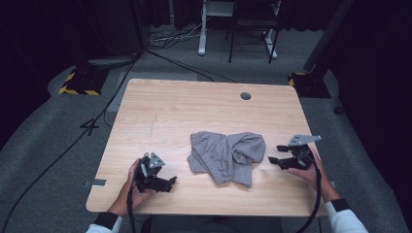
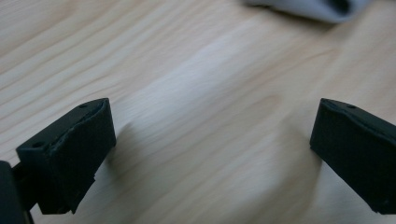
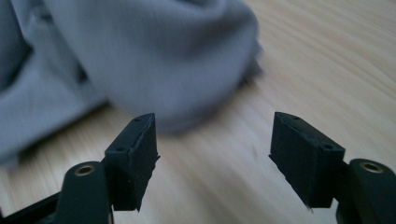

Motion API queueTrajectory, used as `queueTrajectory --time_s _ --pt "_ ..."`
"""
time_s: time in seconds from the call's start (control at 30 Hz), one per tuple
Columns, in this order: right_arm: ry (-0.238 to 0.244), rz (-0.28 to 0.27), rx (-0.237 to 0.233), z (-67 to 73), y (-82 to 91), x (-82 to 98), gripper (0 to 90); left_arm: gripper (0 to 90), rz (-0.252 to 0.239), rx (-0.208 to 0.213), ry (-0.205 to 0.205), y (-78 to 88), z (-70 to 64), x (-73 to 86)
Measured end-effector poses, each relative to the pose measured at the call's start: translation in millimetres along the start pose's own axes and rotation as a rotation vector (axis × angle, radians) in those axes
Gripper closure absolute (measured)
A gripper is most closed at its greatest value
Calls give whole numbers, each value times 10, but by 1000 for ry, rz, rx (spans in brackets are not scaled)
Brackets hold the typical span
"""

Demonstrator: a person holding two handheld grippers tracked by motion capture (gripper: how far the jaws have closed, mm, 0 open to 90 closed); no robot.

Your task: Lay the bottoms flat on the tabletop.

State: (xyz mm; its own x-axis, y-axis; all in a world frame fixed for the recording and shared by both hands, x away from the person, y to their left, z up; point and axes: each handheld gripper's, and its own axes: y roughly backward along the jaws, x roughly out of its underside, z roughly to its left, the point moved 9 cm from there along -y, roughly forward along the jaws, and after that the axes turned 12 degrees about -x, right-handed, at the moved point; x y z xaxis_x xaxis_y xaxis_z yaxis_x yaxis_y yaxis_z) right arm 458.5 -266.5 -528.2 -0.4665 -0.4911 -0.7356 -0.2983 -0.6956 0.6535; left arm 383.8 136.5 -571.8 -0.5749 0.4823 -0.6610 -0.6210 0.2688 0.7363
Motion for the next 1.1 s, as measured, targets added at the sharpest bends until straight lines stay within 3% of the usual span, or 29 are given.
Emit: queueTrajectory --time_s 0.03,0.07,0.1,0.13,0.17,0.2,0.23,0.3,0.43,0.47,0.53,0.6,0.67,0.7,0.73,0.77,0.8,0.83,0.93,0.97,1.0,1.07,1.1 --pt "0 0 0 0 0 0 314 2 0 0 0 0 0 0" --pt "0 -12 -10 -6 -78 -95 313 2 -7 33 -27 1 -125 -24" --pt "35 -15 -8 -5 -216 -260 309 2 -15 66 -66 6 -284 -56" --pt "58 -1 -2 -4 -281 -319 307 2 -18 86 -84 7 -374 -74" --pt "58 -1 -2 -4 -281 -319 307 3 -18 86 -84 7 -374 -74" --pt "74 12 9 -12 -342 -371 304 3 -21 104 -108 5 -481 -103" --pt "76 32 22 -52 -466 -447 292 6 -29 131 -141 -2 -634 -148" --pt "63 39 23 -96 -544 -466 292 37 -51 161 -170 -6 -797 -210" --pt "21 58 9 -149 -665 -416 344 183 -102 143 -222 -43 -1023 -414" --pt "28 65 9 -141 -675 -401 381 147 -115 144 -221 -53 -1071 -473" --pt "28 70 -5 -108 -684 -375 453 185 -159 161 -213 -55 -1163 -607" --pt "50 69 -8 -77 -681 -360 563 156 -175 181 -199 -84 -1255 -720" --pt "54 87 -2 -58 -686 -330 643 171 -186 172 -197 -144 -1324 -806" --pt "61 84 -7 -43 -685 -326 697 180 -186 172 -197 -144 -1324 -806" --pt "71 81 1 -35 -685 -323 729 193 -177 132 -208 -235 -1352 -848" --pt "79 85 4 -27 -685 -316 770 243 -177 132 -208 -235 -1352 -848" --pt "85 85 5 -16 -687 -313 785 336 -185 104 -241 -292 -1350 -868" --pt "85 80 13 -14 -689 -312 797 351 -192 99 -252 -308 -1336 -865" --pt "96 74 20 -2 -689 -298 823 597 -192 86 -247 -327 -1268 -846" --pt "100 75 16 11 -679 -296 827 648 -196 83 -277 -320 -1179 -823" --pt "104 77 12 24 -664 -292 828 681 -196 83 -277 -320 -1179 -823" --pt "106 79 -14 74 -628 -283 829 726 -177 84 -297 -302 -997 -797" --pt "106 79 -14 74 -628 -283 829 740 -177 84 -297 -302 -997 -797"
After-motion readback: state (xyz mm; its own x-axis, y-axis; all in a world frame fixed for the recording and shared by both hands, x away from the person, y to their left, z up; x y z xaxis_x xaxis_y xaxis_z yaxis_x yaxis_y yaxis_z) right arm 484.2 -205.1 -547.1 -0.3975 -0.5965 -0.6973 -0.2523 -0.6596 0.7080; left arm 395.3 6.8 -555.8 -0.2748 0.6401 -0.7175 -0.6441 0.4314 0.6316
